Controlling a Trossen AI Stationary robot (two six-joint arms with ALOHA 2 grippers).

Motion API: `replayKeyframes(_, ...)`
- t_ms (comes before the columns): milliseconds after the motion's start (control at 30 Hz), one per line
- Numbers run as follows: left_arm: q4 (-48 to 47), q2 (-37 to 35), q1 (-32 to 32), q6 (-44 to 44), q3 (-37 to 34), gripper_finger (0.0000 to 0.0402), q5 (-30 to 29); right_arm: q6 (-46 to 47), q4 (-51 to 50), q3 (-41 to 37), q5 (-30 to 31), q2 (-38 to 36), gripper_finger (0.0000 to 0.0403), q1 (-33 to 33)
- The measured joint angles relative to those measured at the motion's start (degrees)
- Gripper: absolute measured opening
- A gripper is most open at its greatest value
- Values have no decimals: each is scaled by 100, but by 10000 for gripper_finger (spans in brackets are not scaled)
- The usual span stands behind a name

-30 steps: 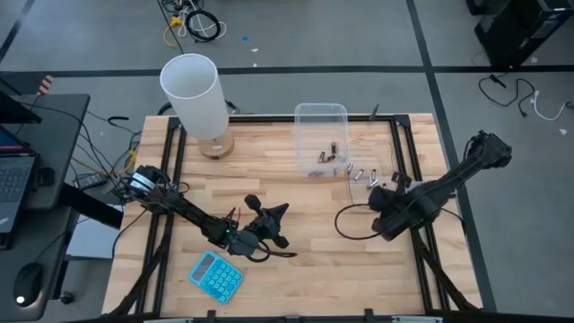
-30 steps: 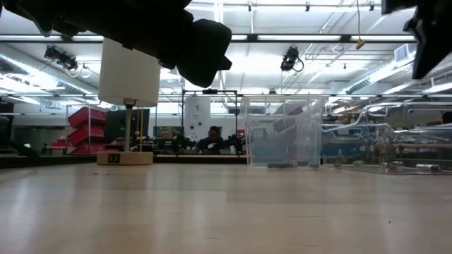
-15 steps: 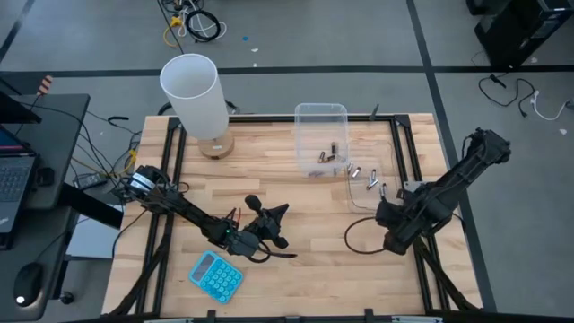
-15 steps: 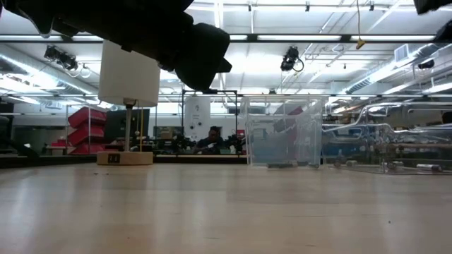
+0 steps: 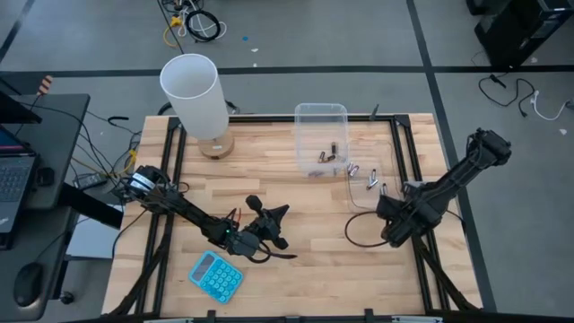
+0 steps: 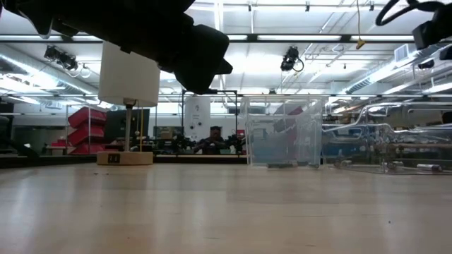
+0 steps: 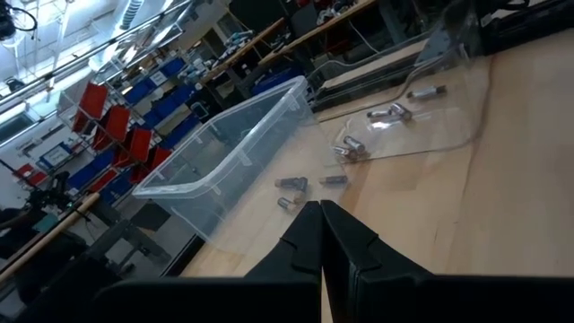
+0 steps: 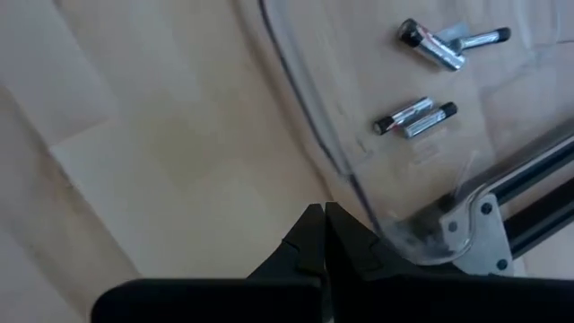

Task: Sort batteries
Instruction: Adjust the transparent bins

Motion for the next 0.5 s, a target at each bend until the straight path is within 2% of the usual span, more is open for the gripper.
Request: replayKeyframes(500, 17, 0, 0, -13, 0, 0, 20, -746, 4, -87, 511, 0, 0, -676)
